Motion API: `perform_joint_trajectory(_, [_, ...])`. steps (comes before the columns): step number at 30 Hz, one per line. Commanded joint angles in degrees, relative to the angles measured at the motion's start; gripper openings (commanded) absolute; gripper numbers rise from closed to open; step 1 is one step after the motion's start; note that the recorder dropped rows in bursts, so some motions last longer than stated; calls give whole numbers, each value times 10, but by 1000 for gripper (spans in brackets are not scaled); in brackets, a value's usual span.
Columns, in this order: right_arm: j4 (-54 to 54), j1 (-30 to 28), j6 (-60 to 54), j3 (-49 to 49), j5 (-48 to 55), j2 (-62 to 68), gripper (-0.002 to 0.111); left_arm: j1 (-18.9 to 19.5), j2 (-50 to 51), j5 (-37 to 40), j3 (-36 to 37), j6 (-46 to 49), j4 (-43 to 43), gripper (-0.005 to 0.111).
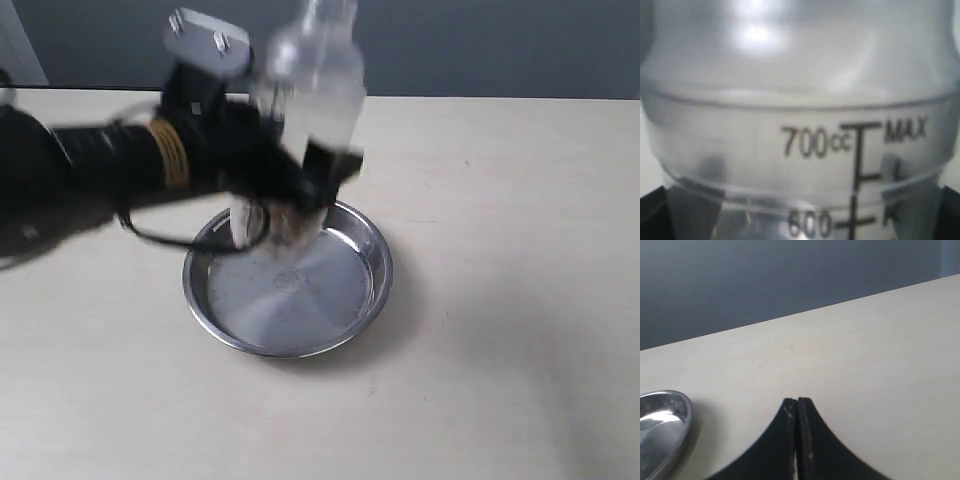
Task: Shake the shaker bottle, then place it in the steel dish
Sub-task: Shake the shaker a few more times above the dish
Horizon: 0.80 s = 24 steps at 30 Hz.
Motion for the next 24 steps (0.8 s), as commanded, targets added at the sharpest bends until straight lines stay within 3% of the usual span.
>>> perform_joint_trajectory(1, [-2, -3, -2, 1, -4, -3, -1, -5, -35, -1, -21, 9, 0, 0])
perform_joint_trajectory(3, [-2, -3, -2, 1, -4, -3, -1, -6, 32, 0, 26, 6, -9, 0])
perform_joint_trajectory(6, [0, -3, -2, 1, -4, -3, -1, -6, -57, -40, -22, 19, 6, 0])
perform_joint_trajectory(8, [0, -3, -2, 1, -4, -3, -1, -6, -61, -38, -21, 24, -8, 0])
perform_joint_trajectory(11, [-1, -3, -2, 1, -4, -3, -1, -10, 57, -42, 76, 6, -35, 0])
perform_joint_trajectory(14, [-3, -3, -2, 1, -4, -3, -1, 8, -18, -133, 22, 23, -32, 0])
perform_joint_trajectory(15, [-3, -3, -2, 1, -4, -3, -1, 11, -43, -107, -3, 26, -32, 0])
perform_joint_trajectory(17, [-2, -3, -2, 1, -4, -3, -1, 1, -1, -49, 34, 9, -35, 0])
perform_joint_trajectory(19, [-2, -3, -2, 1, -4, -3, -1, 1, 67, -77, 74, -2, -36, 0])
perform_joint_trajectory(22, [-2, -3, -2, 1, -4, -3, -1, 1, -40, -125, -2, 73, -30, 0])
perform_joint_trajectory(24, [-2, -3, -2, 1, -4, -3, -1, 1, -68, -87, -27, 85, -56, 0])
